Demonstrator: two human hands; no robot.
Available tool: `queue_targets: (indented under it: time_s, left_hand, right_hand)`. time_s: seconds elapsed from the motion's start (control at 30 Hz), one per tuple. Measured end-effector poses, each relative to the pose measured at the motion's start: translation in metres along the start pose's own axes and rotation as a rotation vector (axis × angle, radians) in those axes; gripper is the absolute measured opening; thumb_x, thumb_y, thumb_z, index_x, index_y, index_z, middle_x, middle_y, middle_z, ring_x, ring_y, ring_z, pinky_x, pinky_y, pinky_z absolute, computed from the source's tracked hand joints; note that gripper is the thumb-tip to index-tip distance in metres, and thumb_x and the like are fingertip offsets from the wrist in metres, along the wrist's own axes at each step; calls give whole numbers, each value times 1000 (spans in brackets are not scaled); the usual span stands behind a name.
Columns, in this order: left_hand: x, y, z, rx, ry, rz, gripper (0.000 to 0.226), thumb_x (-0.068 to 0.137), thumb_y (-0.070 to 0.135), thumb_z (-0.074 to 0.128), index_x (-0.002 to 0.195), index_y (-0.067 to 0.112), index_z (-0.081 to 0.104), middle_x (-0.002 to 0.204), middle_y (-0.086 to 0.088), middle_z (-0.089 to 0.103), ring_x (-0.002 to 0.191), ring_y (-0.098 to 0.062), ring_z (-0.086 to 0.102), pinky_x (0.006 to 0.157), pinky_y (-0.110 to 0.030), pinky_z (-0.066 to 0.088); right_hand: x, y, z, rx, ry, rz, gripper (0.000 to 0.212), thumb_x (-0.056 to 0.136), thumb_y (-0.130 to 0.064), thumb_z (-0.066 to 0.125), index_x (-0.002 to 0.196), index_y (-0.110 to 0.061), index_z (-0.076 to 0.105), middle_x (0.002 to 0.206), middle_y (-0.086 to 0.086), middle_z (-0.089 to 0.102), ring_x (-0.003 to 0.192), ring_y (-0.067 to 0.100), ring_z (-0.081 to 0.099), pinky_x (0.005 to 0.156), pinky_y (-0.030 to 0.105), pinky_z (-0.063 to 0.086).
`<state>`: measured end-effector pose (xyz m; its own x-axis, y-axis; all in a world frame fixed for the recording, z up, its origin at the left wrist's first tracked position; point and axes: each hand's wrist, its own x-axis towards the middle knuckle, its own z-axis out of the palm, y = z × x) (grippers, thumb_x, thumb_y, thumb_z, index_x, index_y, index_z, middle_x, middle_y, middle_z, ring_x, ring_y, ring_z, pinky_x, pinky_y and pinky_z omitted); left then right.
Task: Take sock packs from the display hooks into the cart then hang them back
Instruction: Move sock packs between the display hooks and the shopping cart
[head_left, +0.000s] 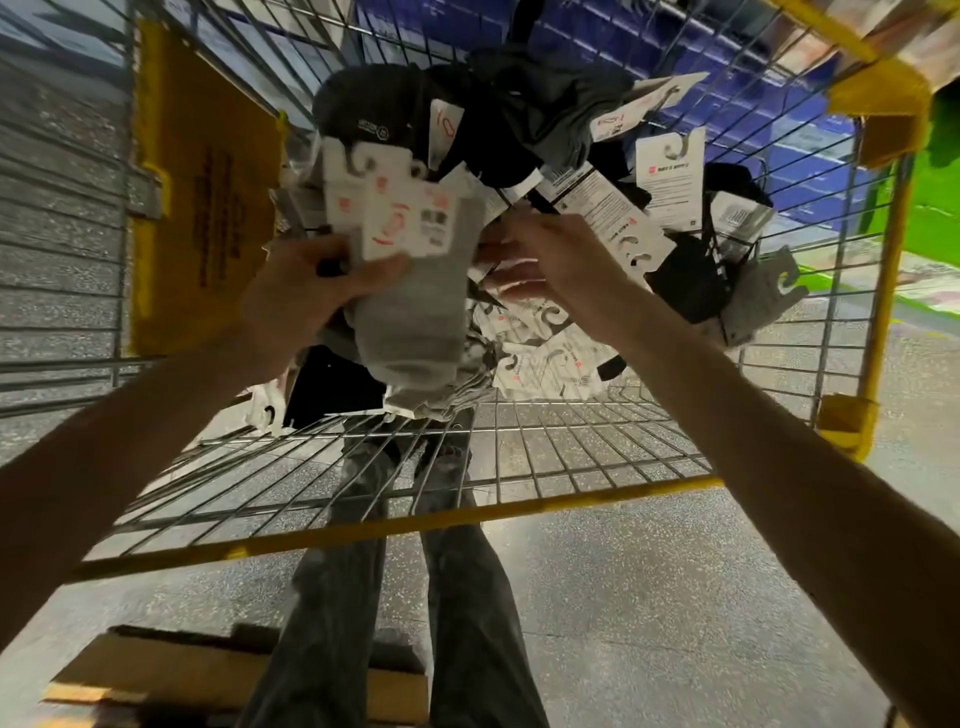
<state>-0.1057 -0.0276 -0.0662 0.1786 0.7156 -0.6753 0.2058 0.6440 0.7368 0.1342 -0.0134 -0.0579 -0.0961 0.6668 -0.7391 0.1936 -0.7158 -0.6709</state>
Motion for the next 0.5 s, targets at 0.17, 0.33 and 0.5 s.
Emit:
queue_targets:
  time_s: [0.17,0.33,0.5]
  left_hand:
    - [7,5,-14,-124,71,48,49,71,39,76,116,22,70,121,6,70,113,-13,65,94,-41,56]
    - [12,3,3,1,59,27,46,76,38,76,118,21,69,113,10,70,103,-3,66,86,-31,58]
    - [14,-9,20,22,11,4,25,82,29,76,106,27,69,88,20,71,81,8,68,62,-13,54]
  right_hand:
    - [25,67,3,-705,-117,-9,24,95,-19,60,115,-8,65,118,14,65,99,25,67,88,39,55]
    - [35,120,-9,-1598,-222,-17,52,88,-20,63,137,-13,48,140,18,48,130,37,42,107,43,36]
    - [36,148,-7,-1672,-213,13,40,90,-22,61,129,-18,56,146,10,44,141,32,29,117,43,19]
